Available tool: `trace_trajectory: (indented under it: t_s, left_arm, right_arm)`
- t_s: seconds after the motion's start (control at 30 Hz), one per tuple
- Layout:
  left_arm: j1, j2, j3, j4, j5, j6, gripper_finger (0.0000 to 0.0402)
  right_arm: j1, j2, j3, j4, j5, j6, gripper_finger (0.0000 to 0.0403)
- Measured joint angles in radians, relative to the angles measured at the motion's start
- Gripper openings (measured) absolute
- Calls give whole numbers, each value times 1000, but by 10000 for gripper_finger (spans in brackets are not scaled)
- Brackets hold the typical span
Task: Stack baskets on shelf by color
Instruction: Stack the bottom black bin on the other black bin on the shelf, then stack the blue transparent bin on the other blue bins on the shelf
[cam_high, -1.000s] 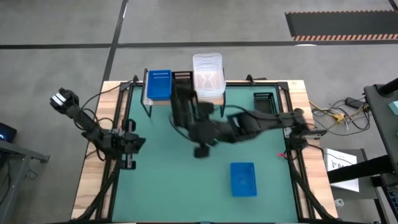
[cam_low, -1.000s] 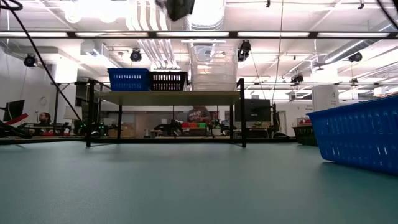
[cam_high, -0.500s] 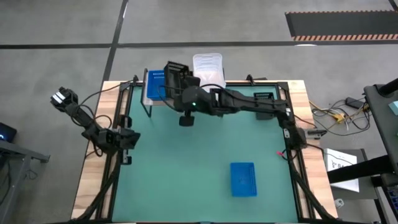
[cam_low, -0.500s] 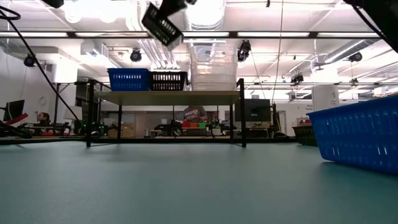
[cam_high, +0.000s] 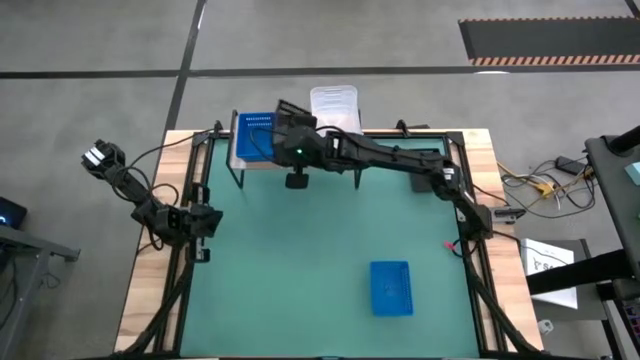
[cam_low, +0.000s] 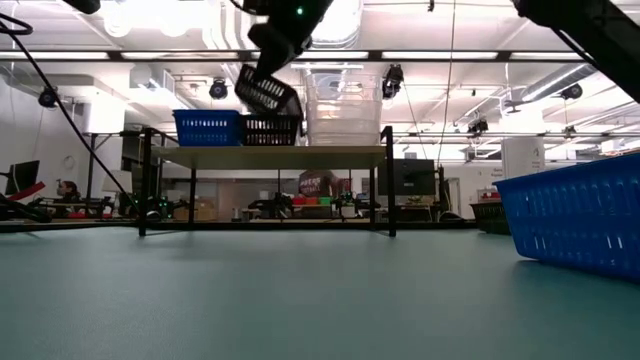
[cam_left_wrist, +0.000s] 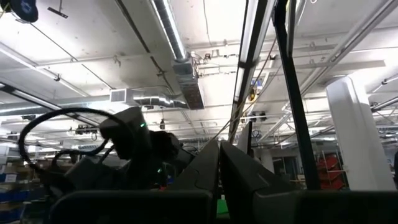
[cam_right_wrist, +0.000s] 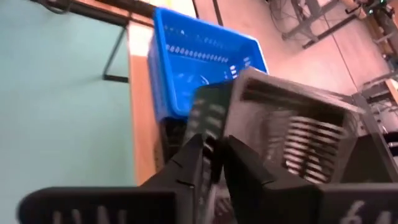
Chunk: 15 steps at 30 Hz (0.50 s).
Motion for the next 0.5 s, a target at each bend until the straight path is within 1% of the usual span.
trace_trajectory:
  t_s: [0.13, 0.27, 0.4, 0.5]
  left_arm:
    - [0, 0, 0, 0, 0, 0, 0]
    - [0, 0, 0, -1, 0, 0, 0]
    - [0, 0, 0, -1, 0, 0, 0]
    - [0, 0, 0, -1, 0, 0, 0]
  right_arm:
    - [-8, 4, 0, 4, 9, 10, 80]
    - [-7, 1, 0, 3, 8, 10, 102]
    - [-6, -8, 0, 5, 8, 9, 112]
    - [-2, -12, 0, 23, 8, -1, 110]
